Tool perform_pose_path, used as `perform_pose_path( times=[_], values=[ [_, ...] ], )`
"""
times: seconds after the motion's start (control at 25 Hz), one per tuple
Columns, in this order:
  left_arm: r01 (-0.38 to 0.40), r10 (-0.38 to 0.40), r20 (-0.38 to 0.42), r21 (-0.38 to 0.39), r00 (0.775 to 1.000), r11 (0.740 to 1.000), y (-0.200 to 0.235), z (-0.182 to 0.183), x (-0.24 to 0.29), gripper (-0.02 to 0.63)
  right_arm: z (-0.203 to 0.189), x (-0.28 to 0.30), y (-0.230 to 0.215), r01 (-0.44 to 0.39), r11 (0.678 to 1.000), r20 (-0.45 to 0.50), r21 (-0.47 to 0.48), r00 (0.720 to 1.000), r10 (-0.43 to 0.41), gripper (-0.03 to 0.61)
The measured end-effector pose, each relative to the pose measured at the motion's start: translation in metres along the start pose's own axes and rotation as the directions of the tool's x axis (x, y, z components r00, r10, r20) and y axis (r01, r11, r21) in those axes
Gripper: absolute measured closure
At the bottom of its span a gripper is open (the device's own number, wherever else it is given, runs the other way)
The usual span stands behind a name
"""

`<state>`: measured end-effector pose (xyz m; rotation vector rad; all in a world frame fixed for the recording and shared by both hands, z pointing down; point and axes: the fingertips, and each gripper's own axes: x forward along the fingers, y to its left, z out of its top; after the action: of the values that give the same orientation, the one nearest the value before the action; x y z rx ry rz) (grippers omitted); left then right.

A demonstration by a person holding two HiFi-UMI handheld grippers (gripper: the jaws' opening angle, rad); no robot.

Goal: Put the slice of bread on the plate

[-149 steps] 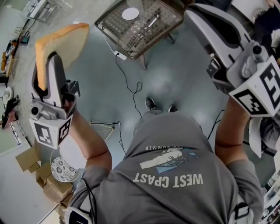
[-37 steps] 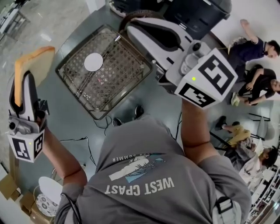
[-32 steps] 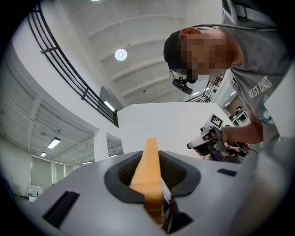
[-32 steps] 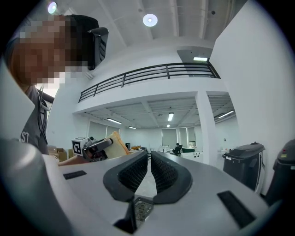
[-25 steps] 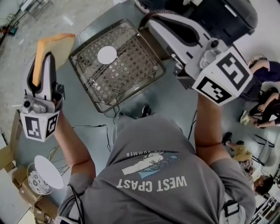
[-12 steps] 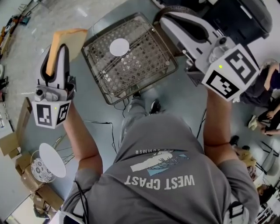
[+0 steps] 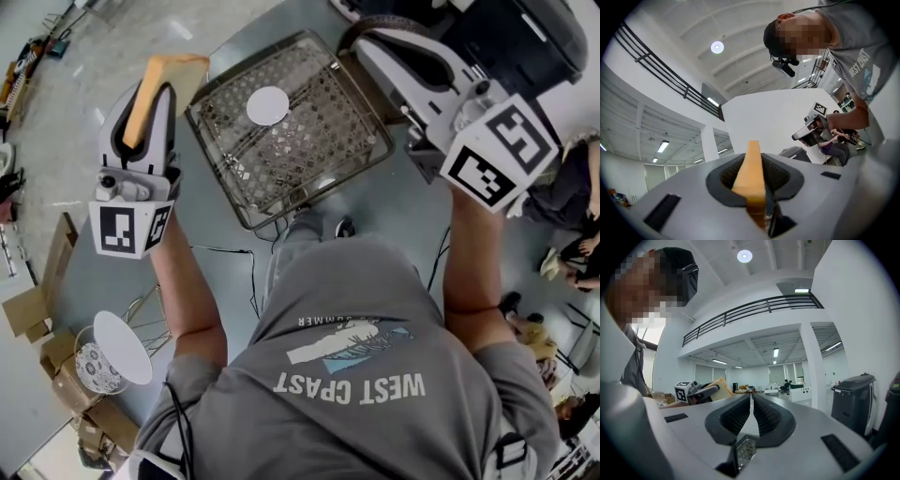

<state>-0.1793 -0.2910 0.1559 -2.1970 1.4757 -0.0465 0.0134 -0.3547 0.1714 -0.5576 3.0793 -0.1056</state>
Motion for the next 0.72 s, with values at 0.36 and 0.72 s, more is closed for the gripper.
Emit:
perform_pose_path(
  times=[0.36, 0.72],
  values=[
    [0.027, -0.025, -0.060, 0.030, 0.998, 0.999, 0.001, -0.035, 0.014, 0.522, -0.020, 0.014, -0.012, 0.017, 0.999, -0.029, 0.032, 0.999, -0.016, 0.568],
    [0.050, -0.045, -0.151, 0.029, 0.987, 0.998, 0.002, -0.095, 0.033, 0.522, -0.038, 0.027, -0.028, 0.032, 0.998, -0.073, 0.056, 0.997, -0.028, 0.567]
  ],
)
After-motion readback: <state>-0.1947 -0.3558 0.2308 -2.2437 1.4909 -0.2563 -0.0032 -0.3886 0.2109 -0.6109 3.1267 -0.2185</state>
